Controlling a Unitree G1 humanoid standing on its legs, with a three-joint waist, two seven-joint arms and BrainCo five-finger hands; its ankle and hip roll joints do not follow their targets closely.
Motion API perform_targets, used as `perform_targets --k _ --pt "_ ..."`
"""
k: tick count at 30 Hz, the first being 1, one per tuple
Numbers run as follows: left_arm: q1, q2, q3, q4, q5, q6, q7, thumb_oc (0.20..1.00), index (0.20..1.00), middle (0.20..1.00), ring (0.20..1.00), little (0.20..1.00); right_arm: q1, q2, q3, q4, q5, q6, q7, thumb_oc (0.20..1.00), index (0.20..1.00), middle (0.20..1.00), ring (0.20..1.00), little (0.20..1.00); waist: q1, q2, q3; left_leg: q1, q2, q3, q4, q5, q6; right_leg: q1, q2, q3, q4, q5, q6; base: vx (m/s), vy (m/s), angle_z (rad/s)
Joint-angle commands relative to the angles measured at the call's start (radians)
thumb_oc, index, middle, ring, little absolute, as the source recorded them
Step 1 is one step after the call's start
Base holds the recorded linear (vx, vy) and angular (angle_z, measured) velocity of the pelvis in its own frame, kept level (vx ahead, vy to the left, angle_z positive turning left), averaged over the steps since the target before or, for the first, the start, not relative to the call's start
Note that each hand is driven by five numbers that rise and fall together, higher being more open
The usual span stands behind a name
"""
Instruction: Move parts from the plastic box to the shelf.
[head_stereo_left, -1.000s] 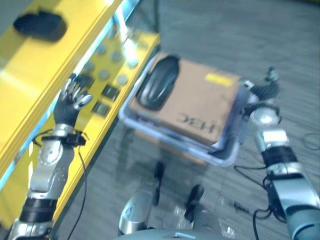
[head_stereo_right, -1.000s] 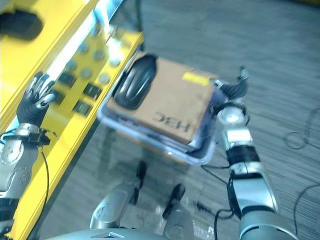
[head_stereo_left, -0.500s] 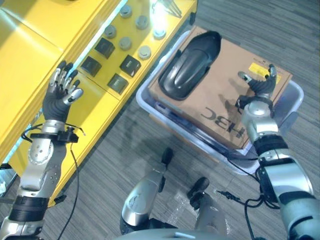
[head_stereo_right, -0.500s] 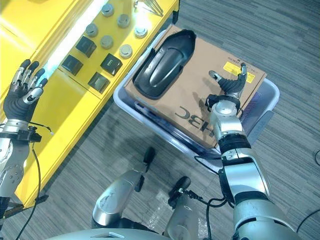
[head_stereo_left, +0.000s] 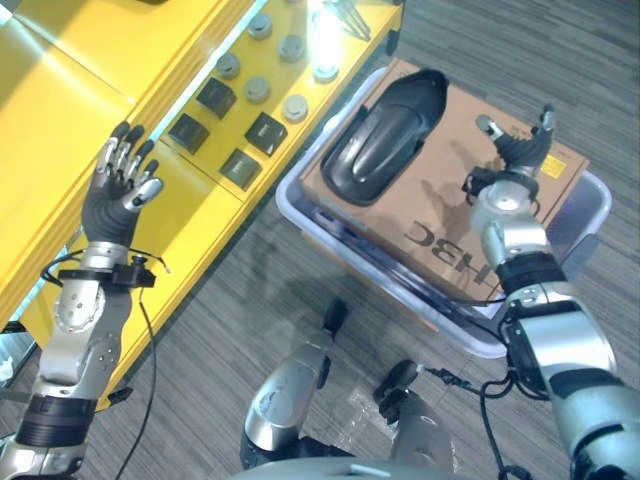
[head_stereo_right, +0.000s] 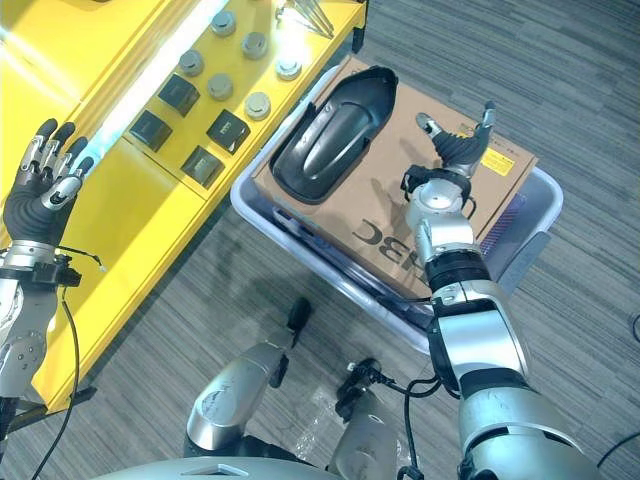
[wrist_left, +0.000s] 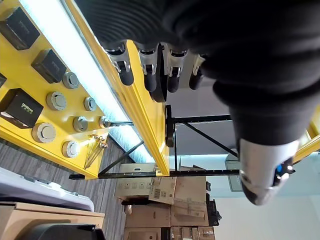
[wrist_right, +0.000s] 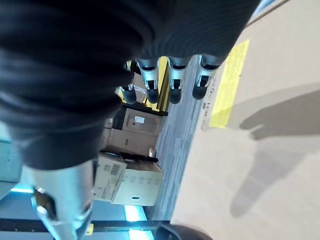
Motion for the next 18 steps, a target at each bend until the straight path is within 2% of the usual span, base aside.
perform_targets --k 1,12,16,18 --pt "-0.015 -0.009 -0.015 -0.033 0.009 -0.077 0.022 1.0 1.0 1.0 1.0 1.0 -0.032 -0.009 0.076 -0.013 -0.027 -0.021 0.021 1.0 1.0 1.0 1.0 1.0 0.012 0.003 -0.011 -0.024 -0.02 -0.031 0.026 -0.074 0.011 0.071 -0.033 0.006 -0.219 0.158 0.033 0.0 0.0 0.0" --pt "-0.041 -0.034 -0.047 -0.031 0.036 -0.089 0.044 1.0 1.0 1.0 1.0 1.0 -0.038 0.085 0.119 0.048 -0.034 -0.012 0.035 1.0 1.0 1.0 1.0 1.0 0.022 0.015 0.004 -0.024 -0.029 -0.037 0.019 -0.069 0.011 0.069 -0.044 0.0 -0.218 0.164 0.04 0.0 0.008 0.02" --pt "-0.048 -0.042 -0.057 -0.028 0.045 -0.093 0.047 1.0 1.0 1.0 1.0 1.0 -0.043 0.114 0.134 0.059 -0.048 0.016 0.032 1.0 1.0 1.0 1.0 1.0 0.023 0.017 0.008 -0.024 -0.029 -0.036 0.016 -0.068 0.011 0.067 -0.045 0.002 -0.217 0.165 0.04 0.0 0.0 0.0" --pt "-0.053 -0.045 -0.062 -0.027 0.044 -0.092 0.051 1.0 1.0 1.0 1.0 1.0 -0.042 0.129 0.143 0.063 -0.074 0.051 0.0 1.0 1.0 1.0 1.0 1.0 0.022 0.019 0.009 -0.025 -0.03 -0.035 0.017 -0.066 0.01 0.064 -0.047 0.004 -0.214 0.166 0.041 0.0 0.0 0.0"
